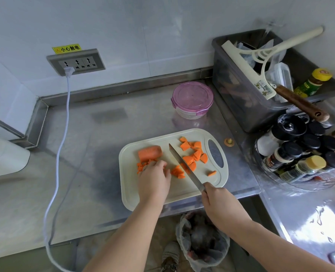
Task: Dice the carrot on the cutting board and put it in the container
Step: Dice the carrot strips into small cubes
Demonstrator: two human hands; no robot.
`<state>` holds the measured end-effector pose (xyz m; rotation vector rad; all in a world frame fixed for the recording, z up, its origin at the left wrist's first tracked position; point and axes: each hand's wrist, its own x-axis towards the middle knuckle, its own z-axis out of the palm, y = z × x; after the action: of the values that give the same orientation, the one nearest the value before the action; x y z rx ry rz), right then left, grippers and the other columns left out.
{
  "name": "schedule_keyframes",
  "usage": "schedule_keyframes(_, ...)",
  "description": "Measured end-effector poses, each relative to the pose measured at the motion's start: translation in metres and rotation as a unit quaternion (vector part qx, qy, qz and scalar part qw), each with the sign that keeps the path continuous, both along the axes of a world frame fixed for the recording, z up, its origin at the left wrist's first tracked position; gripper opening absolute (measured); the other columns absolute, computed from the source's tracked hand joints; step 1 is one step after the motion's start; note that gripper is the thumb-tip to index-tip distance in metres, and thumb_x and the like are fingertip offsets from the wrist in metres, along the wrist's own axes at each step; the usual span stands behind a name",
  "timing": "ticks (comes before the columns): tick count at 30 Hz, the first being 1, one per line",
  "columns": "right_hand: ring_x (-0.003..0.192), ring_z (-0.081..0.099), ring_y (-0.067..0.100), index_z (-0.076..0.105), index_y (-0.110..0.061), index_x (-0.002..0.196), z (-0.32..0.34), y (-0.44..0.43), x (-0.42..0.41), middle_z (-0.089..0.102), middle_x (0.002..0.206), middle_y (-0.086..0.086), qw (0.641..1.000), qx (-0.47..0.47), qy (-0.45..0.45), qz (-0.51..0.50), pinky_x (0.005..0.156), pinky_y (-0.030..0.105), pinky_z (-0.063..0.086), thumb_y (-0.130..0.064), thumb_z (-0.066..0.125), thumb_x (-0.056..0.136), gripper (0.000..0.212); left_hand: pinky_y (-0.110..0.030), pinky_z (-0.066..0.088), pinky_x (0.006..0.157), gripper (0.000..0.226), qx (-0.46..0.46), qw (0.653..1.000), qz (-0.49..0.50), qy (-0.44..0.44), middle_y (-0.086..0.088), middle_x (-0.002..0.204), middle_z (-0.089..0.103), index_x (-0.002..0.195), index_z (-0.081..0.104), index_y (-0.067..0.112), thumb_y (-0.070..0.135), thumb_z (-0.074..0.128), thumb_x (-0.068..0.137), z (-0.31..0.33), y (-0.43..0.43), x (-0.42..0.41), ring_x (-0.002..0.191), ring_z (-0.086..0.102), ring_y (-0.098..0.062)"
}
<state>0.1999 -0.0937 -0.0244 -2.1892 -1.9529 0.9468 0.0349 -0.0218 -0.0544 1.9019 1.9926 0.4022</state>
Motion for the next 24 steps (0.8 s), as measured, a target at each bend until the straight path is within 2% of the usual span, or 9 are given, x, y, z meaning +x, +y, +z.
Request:
schedule_keyframes(5, 0.061, 0.055, 0.02, 0.046, -0.017, 0.094, 0.002, 0.002, 0.001, 0.057, 0.072, 0.003, 1.0, -0.001, 0.002, -0.003, 0.052, 0.033, 0.041, -0.024, 0.031, 0.102, 0.019, -0.034, 0.038, 0.101, 0.023, -0.029, 0.99, -0.061, 0.12, 0.005, 0.118, 0.055, 0.112, 0.062, 0.029, 0.035, 0.052, 0.092, 0.0, 0.001, -0.001, 0.113, 0.052, -0.021)
schedule_keyframes(8, 0.061, 0.056, 0.021, 0.046, -0.016, 0.094, 0.003, 0.003, 0.002, 0.056, 0.072, 0.004, 1.0, -0.002, 0.001, -0.004, 0.053, 0.034, 0.042, -0.025, 0.031, 0.102, 0.019, -0.032, 0.034, 0.099, 0.021, -0.039, 0.983, -0.085, 0.156, 0.006, 0.12, 0.052, 0.111, 0.06, 0.029, 0.035, 0.053, 0.092, 0.001, 0.003, -0.004, 0.113, 0.049, -0.02)
schedule_keyframes(12, 0.058, 0.053, 0.018, 0.044, -0.017, 0.093, 0.004, 0.003, 0.002, 0.055, 0.071, 0.002, 1.0, -0.005, 0.001, -0.004, 0.049, 0.03, 0.038, -0.025, 0.03, 0.103, 0.019, -0.033, 0.036, 0.095, 0.022, -0.055, 0.972, -0.115, 0.197, 0.005, 0.118, 0.054, 0.11, 0.062, 0.027, 0.034, 0.054, 0.091, 0.007, 0.01, -0.007, 0.113, 0.049, -0.021)
schedule_keyframes(19, 0.058, 0.052, 0.017, 0.045, -0.017, 0.096, 0.011, 0.004, -0.002, 0.056, 0.074, 0.003, 1.0, -0.008, -0.002, 0.006, 0.049, 0.027, 0.037, -0.026, 0.029, 0.104, 0.019, -0.031, 0.047, 0.075, 0.021, -0.072, 0.987, -0.082, 0.117, 0.001, 0.104, 0.068, 0.106, 0.065, 0.023, 0.034, 0.055, 0.091, 0.011, 0.03, 0.003, 0.096, 0.063, -0.021)
schedule_keyframes(24, 0.055, 0.049, 0.015, 0.046, -0.017, 0.1, 0.01, 0.002, -0.004, 0.054, 0.071, 0.001, 1.0, -0.011, -0.01, 0.011, 0.045, 0.025, 0.033, -0.024, 0.03, 0.104, 0.018, -0.033, 0.051, 0.077, 0.022, -0.08, 0.991, -0.076, 0.077, 0.0, 0.106, 0.068, 0.109, 0.067, 0.024, 0.033, 0.052, 0.094, 0.004, 0.031, 0.007, 0.097, 0.064, -0.023)
